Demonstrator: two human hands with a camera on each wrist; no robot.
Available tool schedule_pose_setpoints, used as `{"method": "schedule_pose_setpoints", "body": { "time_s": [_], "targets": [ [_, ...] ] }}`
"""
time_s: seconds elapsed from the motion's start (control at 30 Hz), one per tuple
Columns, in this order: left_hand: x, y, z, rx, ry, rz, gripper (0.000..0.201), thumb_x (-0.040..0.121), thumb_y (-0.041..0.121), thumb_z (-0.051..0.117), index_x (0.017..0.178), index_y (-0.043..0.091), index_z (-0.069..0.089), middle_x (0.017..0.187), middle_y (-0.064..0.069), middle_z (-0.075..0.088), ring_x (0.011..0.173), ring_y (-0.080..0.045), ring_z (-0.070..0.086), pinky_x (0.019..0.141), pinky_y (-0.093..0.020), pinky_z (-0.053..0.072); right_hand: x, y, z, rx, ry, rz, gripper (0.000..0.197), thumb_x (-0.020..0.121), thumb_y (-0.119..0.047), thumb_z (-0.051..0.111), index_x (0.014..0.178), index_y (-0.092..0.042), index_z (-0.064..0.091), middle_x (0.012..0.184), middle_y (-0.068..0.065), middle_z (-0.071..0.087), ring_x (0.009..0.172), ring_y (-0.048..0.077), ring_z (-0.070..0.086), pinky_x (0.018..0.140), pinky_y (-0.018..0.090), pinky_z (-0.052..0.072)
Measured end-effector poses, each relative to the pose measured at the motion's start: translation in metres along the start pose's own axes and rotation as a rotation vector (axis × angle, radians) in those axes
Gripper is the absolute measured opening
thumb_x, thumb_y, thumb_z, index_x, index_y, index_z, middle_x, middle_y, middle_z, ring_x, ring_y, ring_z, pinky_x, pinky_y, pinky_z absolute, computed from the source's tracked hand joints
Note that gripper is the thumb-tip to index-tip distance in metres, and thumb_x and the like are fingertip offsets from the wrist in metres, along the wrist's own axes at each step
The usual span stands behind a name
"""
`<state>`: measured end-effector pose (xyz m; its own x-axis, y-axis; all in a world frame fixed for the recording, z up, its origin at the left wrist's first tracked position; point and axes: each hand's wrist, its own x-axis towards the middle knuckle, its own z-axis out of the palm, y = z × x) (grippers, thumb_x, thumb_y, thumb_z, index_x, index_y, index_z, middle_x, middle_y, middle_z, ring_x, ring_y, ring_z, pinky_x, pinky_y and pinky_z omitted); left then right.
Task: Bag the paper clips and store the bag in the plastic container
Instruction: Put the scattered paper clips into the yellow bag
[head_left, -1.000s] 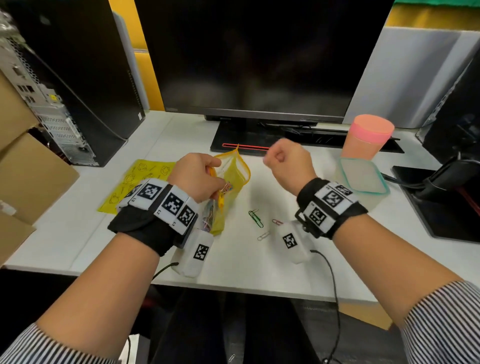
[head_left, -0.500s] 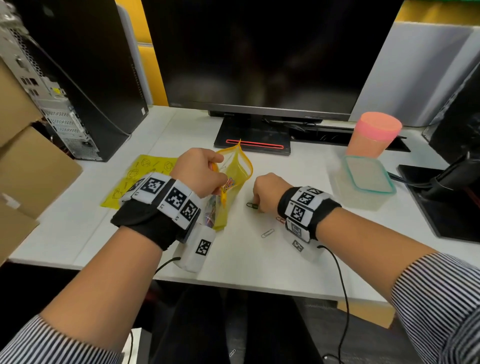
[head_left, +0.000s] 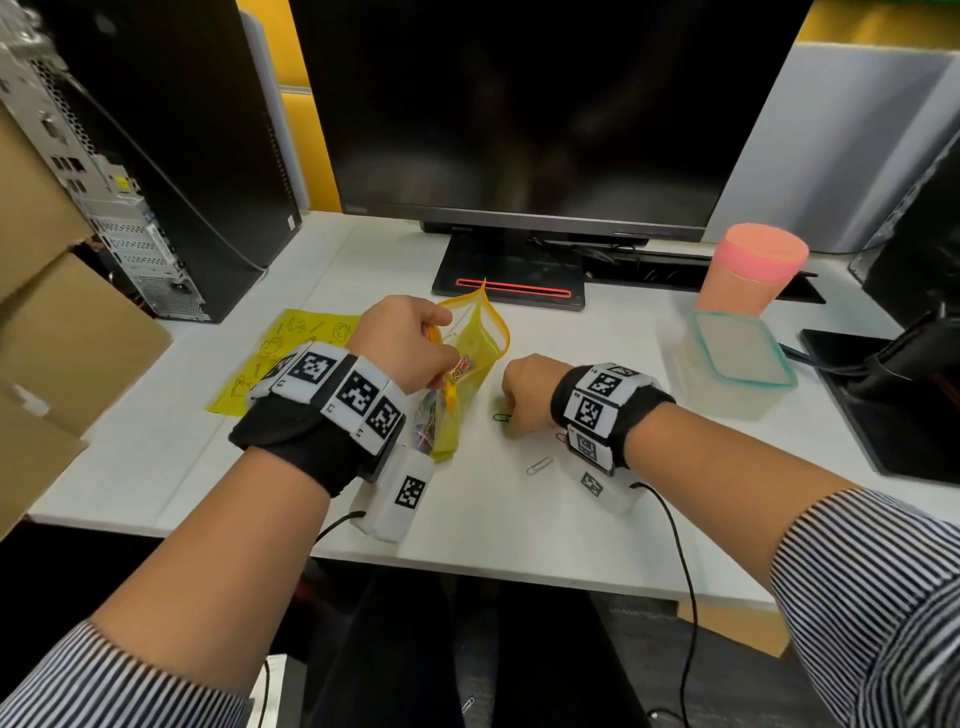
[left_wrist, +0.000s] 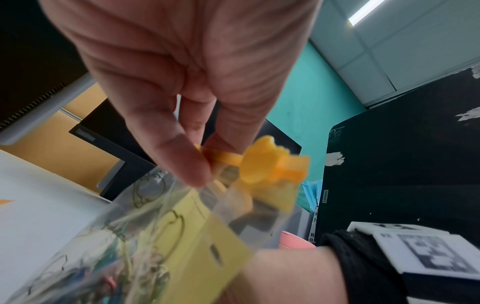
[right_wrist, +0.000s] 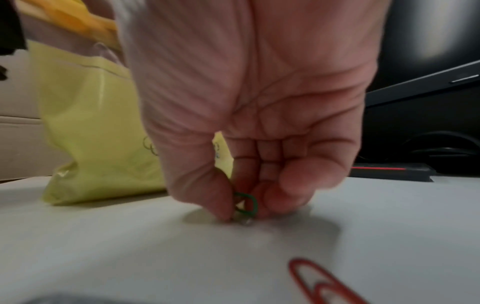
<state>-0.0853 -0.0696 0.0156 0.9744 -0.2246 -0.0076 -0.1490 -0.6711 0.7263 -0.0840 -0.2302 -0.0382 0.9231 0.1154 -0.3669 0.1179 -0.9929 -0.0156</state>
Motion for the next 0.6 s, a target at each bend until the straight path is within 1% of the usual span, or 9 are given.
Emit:
{"method": "schedule_pose_setpoints", "body": {
  "time_s": [0.07, 0.13, 0.17, 0.23, 0.3, 0.33, 0.43, 0.5, 0.6],
  "targets": [
    [0.0, 0.001, 0.001, 0.004, -0.003, 0.0, 0.049, 0.079, 0.006, 0.065, 0.127, 0.012, 0.059, 0.077, -0.004, 0.063, 0.069, -0.024, 0.072, 0.081, -0.04, 0.058, -0.002, 0.004, 0.004, 0.066, 0.027, -0.01, 0.029, 0.074, -0.027, 0.072, 0.089, -0.005, 0.064, 0.085, 0.008, 0.061, 0.077, 0.026, 0.058, 0.065, 0.028, 0.047],
    [0.0, 0.001, 0.002, 0.007, -0.002, 0.003, 0.048, 0.079, 0.007, 0.066, 0.127, 0.013, 0.059, 0.076, -0.003, 0.062, 0.07, -0.024, 0.072, 0.082, -0.039, 0.058, -0.01, 0.014, 0.005, 0.168, 0.061, -0.001, 0.022, 0.074, -0.024, 0.072, 0.089, -0.008, 0.067, 0.085, 0.003, 0.06, 0.079, 0.021, 0.056, 0.066, 0.025, 0.043],
    [0.0, 0.001, 0.002, 0.007, -0.002, 0.005, 0.048, 0.079, 0.007, 0.066, 0.126, 0.013, 0.06, 0.077, -0.003, 0.062, 0.07, -0.024, 0.072, 0.082, -0.04, 0.058, -0.015, 0.02, 0.005, 0.215, 0.067, 0.01, 0.02, 0.075, -0.02, 0.071, 0.092, -0.01, 0.068, 0.085, -0.001, 0.058, 0.08, 0.018, 0.054, 0.066, 0.022, 0.041],
    [0.0, 0.0, 0.002, 0.001, -0.001, 0.007, 0.048, 0.079, 0.007, 0.067, 0.126, 0.013, 0.06, 0.077, -0.003, 0.062, 0.071, -0.025, 0.071, 0.083, -0.04, 0.058, -0.028, 0.035, 0.006, 0.277, 0.062, 0.042, 0.022, 0.077, -0.013, 0.068, 0.099, -0.013, 0.07, 0.079, -0.008, 0.056, 0.08, 0.014, 0.053, 0.059, 0.019, 0.04],
    [0.0, 0.0, 0.003, -0.012, 0.0, 0.011, 0.047, 0.078, 0.008, 0.068, 0.125, 0.013, 0.061, 0.077, -0.003, 0.062, 0.072, -0.025, 0.071, 0.083, -0.041, 0.058, -0.04, 0.045, 0.011, 0.311, 0.067, 0.089, 0.022, 0.076, -0.011, 0.067, 0.098, -0.014, 0.071, 0.073, -0.01, 0.055, 0.078, 0.016, 0.054, 0.06, 0.02, 0.044],
    [0.0, 0.0, 0.003, -0.014, 0.001, 0.012, 0.047, 0.078, 0.008, 0.068, 0.124, 0.013, 0.061, 0.077, -0.003, 0.062, 0.073, -0.026, 0.071, 0.083, -0.041, 0.058, -0.044, 0.047, 0.015, 0.321, 0.08, 0.105, 0.021, 0.076, -0.01, 0.067, 0.096, -0.013, 0.071, 0.075, -0.008, 0.058, 0.077, 0.016, 0.055, 0.064, 0.022, 0.046],
    [0.001, 0.0, 0.004, -0.007, 0.001, 0.008, 0.046, 0.078, 0.007, 0.068, 0.123, 0.014, 0.062, 0.076, -0.002, 0.061, 0.074, -0.026, 0.072, 0.083, -0.041, 0.058, -0.049, 0.044, 0.026, 0.299, 0.148, 0.128, 0.017, 0.077, -0.012, 0.068, 0.094, -0.01, 0.073, 0.095, 0.004, 0.069, 0.079, 0.015, 0.054, 0.07, 0.021, 0.041],
    [0.0, 0.001, 0.004, -0.01, 0.003, 0.009, 0.046, 0.077, 0.006, 0.068, 0.122, 0.014, 0.062, 0.076, -0.001, 0.06, 0.074, -0.026, 0.072, 0.082, -0.041, 0.058, -0.047, 0.041, 0.028, 0.263, 0.165, 0.133, 0.016, 0.079, -0.013, 0.068, 0.094, -0.009, 0.072, 0.101, 0.006, 0.07, 0.084, 0.019, 0.058, 0.07, 0.021, 0.04],
    [0.0, 0.0, 0.004, -0.001, 0.006, 0.013, 0.046, 0.078, 0.007, 0.068, 0.123, 0.013, 0.062, 0.077, -0.003, 0.061, 0.074, -0.025, 0.071, 0.082, -0.041, 0.058, -0.042, 0.037, 0.027, 0.179, 0.141, 0.135, 0.019, 0.08, -0.012, 0.066, 0.097, -0.004, 0.07, 0.103, 0.011, 0.069, 0.095, 0.028, 0.064, 0.073, 0.026, 0.047]
  ]
}}
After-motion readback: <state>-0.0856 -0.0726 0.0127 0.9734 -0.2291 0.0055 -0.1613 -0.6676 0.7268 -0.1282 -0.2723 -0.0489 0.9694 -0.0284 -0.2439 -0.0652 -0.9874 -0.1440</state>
